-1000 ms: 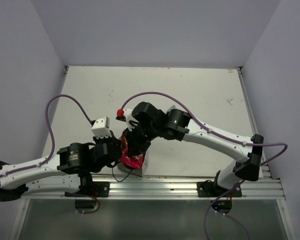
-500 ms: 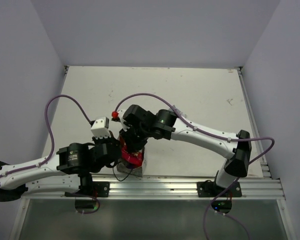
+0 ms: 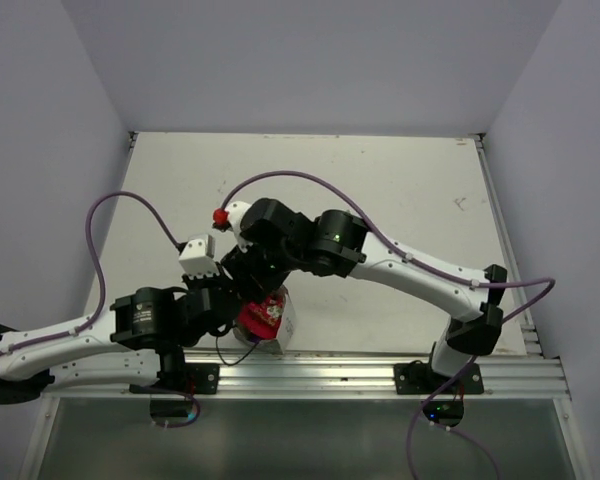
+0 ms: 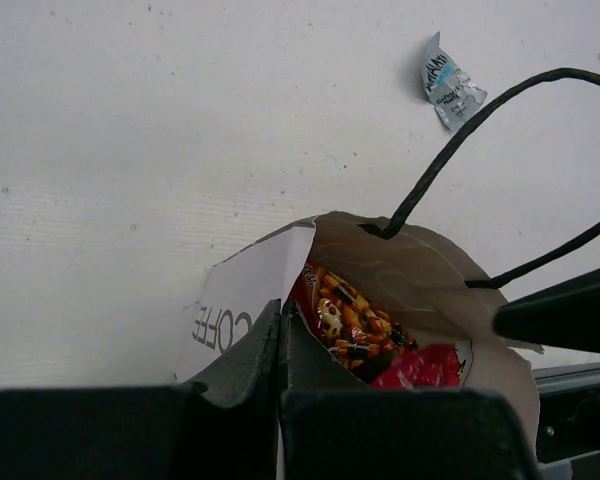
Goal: Place the snacks into the paper bag
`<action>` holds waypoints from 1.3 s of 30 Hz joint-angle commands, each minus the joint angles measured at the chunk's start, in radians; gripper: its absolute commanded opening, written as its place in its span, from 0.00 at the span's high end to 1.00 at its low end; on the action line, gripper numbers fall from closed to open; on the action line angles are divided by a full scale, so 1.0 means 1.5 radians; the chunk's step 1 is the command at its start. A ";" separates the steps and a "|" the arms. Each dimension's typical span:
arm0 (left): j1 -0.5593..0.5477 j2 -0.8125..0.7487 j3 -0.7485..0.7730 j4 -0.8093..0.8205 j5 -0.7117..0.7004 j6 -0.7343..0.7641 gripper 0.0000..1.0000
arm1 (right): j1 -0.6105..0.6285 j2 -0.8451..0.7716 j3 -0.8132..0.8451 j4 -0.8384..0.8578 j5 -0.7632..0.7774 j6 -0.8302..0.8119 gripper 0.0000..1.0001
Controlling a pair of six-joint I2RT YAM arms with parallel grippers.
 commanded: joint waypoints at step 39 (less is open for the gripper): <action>-0.003 -0.006 0.031 -0.044 -0.005 -0.043 1.00 | -0.550 0.207 -0.273 0.309 0.018 -0.121 0.36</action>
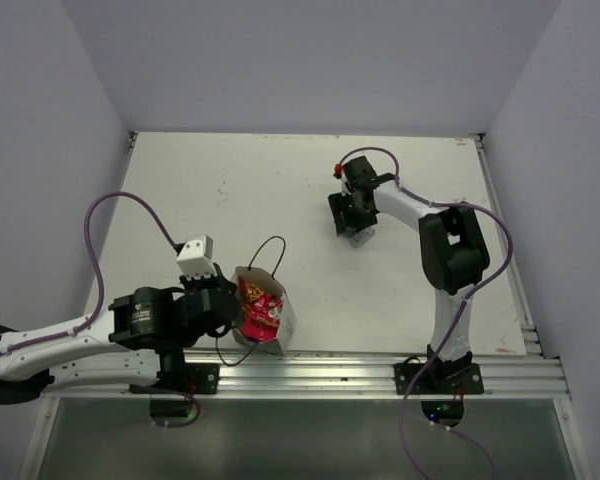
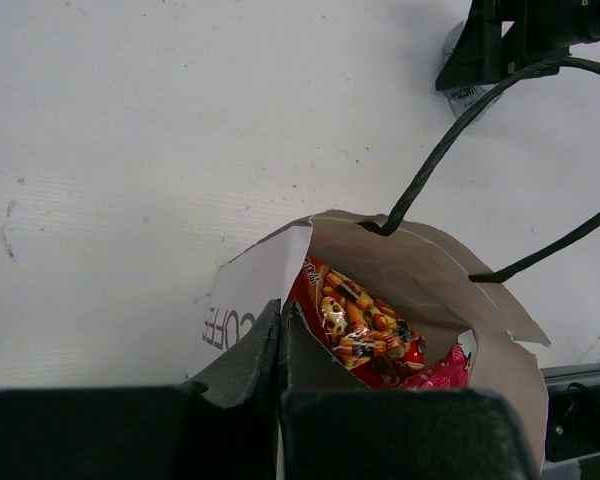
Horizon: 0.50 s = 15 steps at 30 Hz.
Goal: Place the snacks into the paper bag
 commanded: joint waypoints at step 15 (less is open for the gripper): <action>-0.003 -0.019 0.020 -0.016 -0.015 -0.026 1.00 | -0.004 -0.063 -0.053 0.022 0.027 -0.014 1.00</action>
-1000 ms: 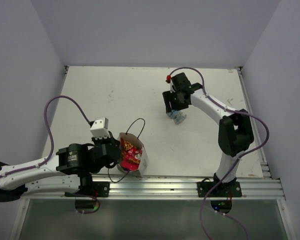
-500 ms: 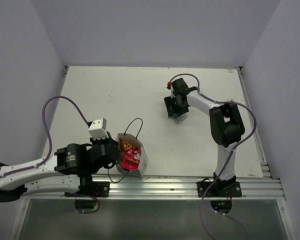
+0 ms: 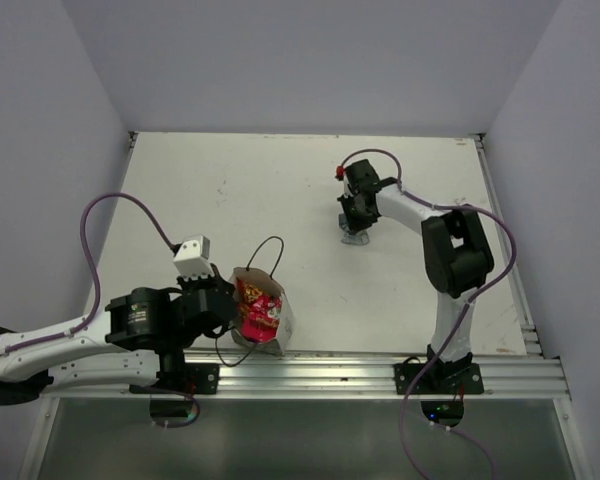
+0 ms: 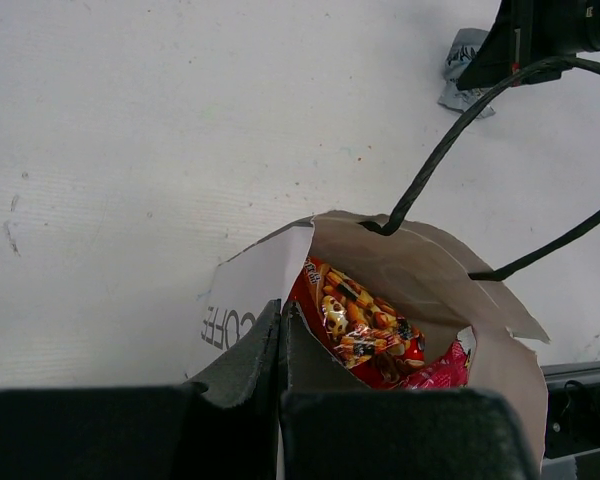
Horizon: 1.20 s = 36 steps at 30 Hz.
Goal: Place the snacks into the paper bag
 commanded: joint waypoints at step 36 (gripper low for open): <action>-0.003 0.013 0.009 0.076 -0.014 0.027 1.00 | 0.550 -0.261 0.189 -0.289 -0.118 0.121 1.00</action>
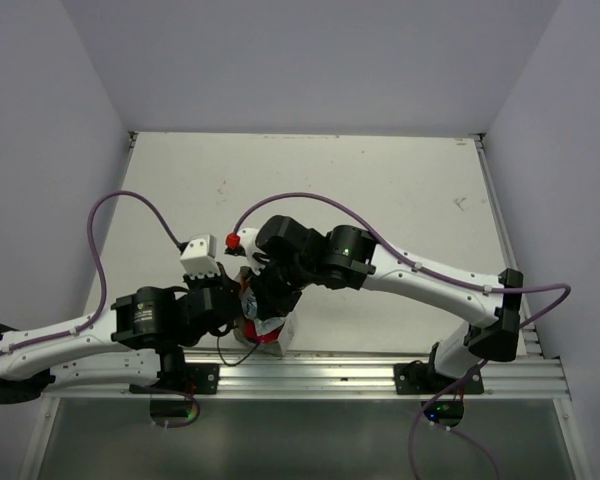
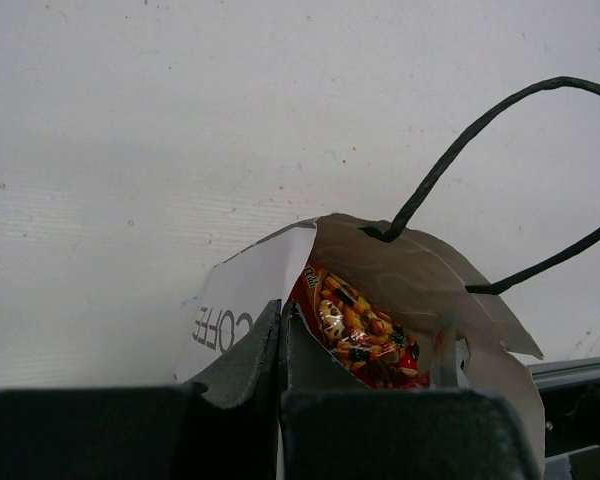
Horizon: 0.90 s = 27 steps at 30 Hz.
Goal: Place the snacks into the paper bag
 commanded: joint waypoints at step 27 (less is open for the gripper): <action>-0.003 -0.002 0.003 0.060 -0.013 0.024 1.00 | 0.002 -0.047 0.076 -0.078 0.175 0.073 0.64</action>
